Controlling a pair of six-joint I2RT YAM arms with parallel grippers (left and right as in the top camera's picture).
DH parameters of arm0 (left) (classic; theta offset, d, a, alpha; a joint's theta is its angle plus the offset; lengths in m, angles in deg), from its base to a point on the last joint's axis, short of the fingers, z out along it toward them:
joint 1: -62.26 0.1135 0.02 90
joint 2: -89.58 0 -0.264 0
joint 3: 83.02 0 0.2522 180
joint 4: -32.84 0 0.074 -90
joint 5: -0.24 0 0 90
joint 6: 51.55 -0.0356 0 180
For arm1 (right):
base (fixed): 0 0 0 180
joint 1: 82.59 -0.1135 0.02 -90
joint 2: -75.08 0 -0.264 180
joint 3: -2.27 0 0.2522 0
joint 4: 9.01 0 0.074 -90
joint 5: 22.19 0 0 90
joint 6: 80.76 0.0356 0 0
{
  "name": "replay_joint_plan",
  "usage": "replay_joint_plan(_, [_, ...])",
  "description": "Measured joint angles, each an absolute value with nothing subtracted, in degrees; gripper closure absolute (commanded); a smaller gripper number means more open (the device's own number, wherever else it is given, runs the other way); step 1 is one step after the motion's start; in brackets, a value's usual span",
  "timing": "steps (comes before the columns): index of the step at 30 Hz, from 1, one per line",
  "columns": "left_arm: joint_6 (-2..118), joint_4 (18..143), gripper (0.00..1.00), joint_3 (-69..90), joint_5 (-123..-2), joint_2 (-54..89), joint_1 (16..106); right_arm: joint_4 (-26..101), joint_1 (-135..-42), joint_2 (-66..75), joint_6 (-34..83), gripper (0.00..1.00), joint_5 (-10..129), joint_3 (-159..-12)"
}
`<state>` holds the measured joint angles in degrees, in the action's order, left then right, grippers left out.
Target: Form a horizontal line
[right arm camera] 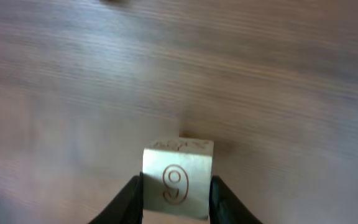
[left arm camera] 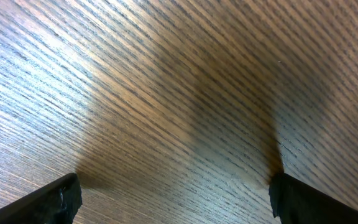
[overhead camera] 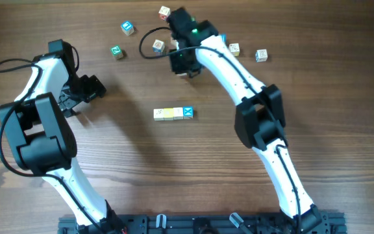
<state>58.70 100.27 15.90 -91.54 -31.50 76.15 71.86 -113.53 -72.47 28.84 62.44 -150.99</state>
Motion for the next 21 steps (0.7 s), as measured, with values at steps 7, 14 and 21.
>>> replay_joint_plan(7, [58.70, 100.25, 0.00, 15.90, -91.54, -31.50, 76.15, 90.60, -113.18, -68.91, 28.20, 0.69, 63.89, -150.92])
replay_joint_plan(14, [58.70, 100.25, 0.00, 15.90, -91.54, -31.50, 76.15, 96.74, -113.18, -68.91, 27.92, 0.64, 65.53, -150.86])
replay_joint_plan(21, [58.70, 100.25, 0.00, 15.90, -91.54, -31.50, 76.15, 96.87, -113.18, -68.91, 27.94, 0.63, 66.58, -150.81])
